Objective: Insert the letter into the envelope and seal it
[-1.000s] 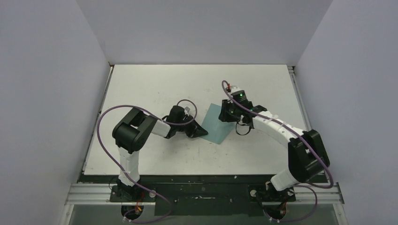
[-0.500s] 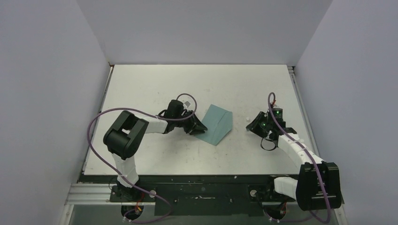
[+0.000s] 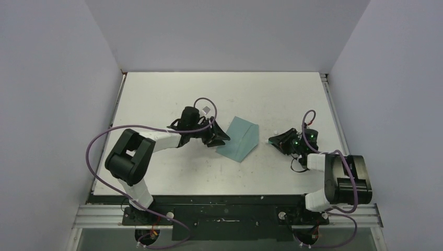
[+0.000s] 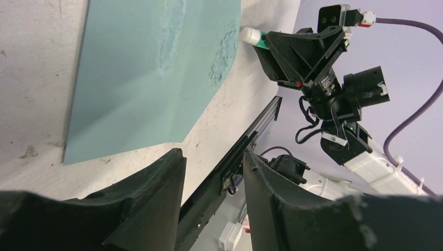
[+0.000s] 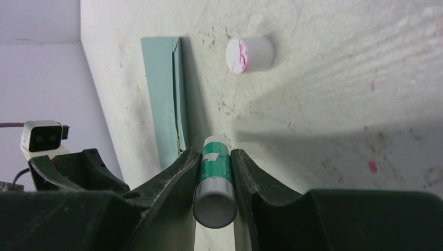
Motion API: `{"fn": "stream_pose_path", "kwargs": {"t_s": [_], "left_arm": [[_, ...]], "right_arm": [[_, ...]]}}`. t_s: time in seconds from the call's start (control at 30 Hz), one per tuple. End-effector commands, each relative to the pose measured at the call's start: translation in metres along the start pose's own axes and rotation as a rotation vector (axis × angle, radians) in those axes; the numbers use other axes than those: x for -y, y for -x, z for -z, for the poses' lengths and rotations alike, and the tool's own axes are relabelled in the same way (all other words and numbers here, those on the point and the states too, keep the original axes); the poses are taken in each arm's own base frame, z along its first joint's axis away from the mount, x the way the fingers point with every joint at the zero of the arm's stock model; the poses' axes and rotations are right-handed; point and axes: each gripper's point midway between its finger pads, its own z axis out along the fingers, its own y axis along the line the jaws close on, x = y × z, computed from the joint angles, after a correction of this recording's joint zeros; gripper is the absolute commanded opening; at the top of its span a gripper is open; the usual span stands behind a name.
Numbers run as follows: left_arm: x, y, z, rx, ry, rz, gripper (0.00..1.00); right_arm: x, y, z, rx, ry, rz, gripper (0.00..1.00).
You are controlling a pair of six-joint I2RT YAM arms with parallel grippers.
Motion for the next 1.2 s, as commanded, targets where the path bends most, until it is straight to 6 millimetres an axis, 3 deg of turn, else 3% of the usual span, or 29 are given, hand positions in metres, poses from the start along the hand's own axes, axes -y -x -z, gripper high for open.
{"fn": "stream_pose_path", "kwargs": {"t_s": [0.0, 0.3, 0.43, 0.53, 0.7, 0.8, 0.97, 1.07, 1.17], "left_arm": [[0.014, 0.003, 0.013, 0.011, -0.025, -0.066, 0.43], [0.009, 0.011, 0.011, 0.021, 0.017, -0.099, 0.46], [0.007, 0.018, 0.008, 0.024, 0.044, -0.127, 0.45], [0.007, 0.025, 0.003, 0.028, 0.055, -0.140, 0.42], [0.019, 0.036, -0.005, 0.031, 0.040, -0.150, 0.40], [0.021, 0.039, -0.010, 0.033, 0.045, -0.166, 0.32], [-0.001, 0.035, -0.022, 0.004, 0.110, -0.181, 0.10], [-0.014, 0.028, -0.031, -0.034, 0.139, -0.187, 0.04], [-0.027, 0.020, -0.040, -0.072, 0.166, -0.182, 0.00]], "right_arm": [[-0.026, 0.024, -0.010, 0.067, 0.160, -0.020, 0.25], [0.005, 0.021, -0.018, 0.055, 0.034, -0.073, 0.56], [0.018, 0.025, -0.005, 0.070, -0.100, -0.014, 0.74], [0.028, 0.033, 0.014, 0.106, -0.228, 0.038, 0.77], [0.038, 0.053, 0.054, 0.186, -0.399, 0.106, 0.77], [0.018, 0.053, 0.060, 0.172, -0.330, 0.181, 0.66], [-0.016, 0.011, 0.044, 0.055, -0.188, 0.253, 0.39], [-0.021, -0.018, 0.031, 0.025, -0.153, 0.241, 0.34], [-0.028, -0.033, 0.017, 0.018, -0.103, 0.213, 0.33]]}}
